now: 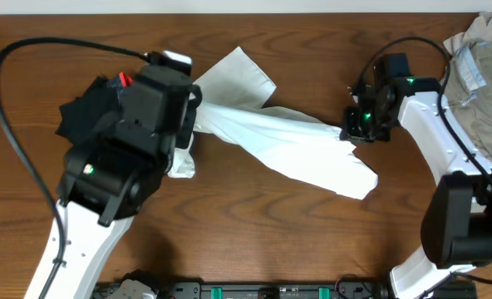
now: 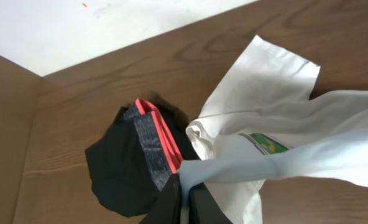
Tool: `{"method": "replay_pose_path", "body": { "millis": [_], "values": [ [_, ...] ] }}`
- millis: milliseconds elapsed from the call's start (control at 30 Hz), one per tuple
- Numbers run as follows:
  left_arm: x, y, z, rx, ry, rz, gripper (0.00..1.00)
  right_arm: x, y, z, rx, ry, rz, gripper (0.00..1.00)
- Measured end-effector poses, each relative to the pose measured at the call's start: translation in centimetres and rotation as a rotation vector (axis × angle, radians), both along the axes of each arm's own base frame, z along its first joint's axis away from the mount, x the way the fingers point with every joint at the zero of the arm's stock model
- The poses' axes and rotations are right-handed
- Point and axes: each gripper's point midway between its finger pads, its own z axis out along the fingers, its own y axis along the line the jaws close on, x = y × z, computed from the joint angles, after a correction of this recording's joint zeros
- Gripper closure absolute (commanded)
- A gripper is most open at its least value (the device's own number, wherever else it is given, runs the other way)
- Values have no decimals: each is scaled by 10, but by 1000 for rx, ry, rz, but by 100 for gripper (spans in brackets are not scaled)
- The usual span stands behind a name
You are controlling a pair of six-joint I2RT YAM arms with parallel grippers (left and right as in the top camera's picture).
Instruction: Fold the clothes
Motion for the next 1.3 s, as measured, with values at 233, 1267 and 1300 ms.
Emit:
{"method": "replay_pose_path", "body": {
  "millis": [233,1267,1300],
  "values": [
    [9,-4,-13,21,40,1,94,-10,7,2,40,7,102,71],
    [13,-6,-11,12,23,1,94,-45,143,-6,-97,-179,637,43],
    [13,-6,-11,12,23,1,93,-44,145,-7,-119,-193,641,43]
  ]
}}
